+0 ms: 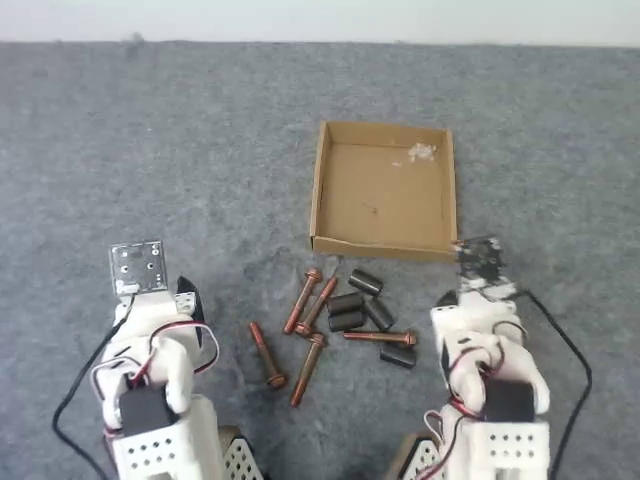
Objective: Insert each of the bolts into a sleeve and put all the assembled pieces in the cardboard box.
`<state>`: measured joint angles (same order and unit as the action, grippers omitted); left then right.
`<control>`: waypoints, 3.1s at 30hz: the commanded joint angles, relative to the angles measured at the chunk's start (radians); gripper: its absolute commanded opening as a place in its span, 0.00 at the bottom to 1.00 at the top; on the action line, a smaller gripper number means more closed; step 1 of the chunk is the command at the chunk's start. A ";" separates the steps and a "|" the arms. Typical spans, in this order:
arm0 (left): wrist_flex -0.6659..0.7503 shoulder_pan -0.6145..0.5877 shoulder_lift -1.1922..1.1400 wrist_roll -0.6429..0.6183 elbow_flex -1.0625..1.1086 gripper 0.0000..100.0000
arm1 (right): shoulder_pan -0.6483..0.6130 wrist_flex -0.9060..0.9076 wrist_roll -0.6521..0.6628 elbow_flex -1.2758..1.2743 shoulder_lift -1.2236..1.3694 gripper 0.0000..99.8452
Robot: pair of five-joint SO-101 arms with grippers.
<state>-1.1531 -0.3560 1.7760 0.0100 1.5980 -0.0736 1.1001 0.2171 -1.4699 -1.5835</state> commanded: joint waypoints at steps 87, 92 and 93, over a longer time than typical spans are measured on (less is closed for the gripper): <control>0.279 0.026 -1.020 0.026 -0.375 0.10 | -0.490 -0.383 0.080 0.370 1.145 0.14; 0.275 0.041 -1.020 0.028 -0.374 0.10 | -0.489 -0.361 0.084 0.416 1.214 0.06; 0.275 0.041 -1.020 0.028 -0.374 0.10 | -0.489 -0.354 0.086 0.428 1.228 0.03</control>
<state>-0.8907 -0.3222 0.7557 0.0269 1.2666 -0.5493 0.7288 0.2831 -1.1078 -0.3821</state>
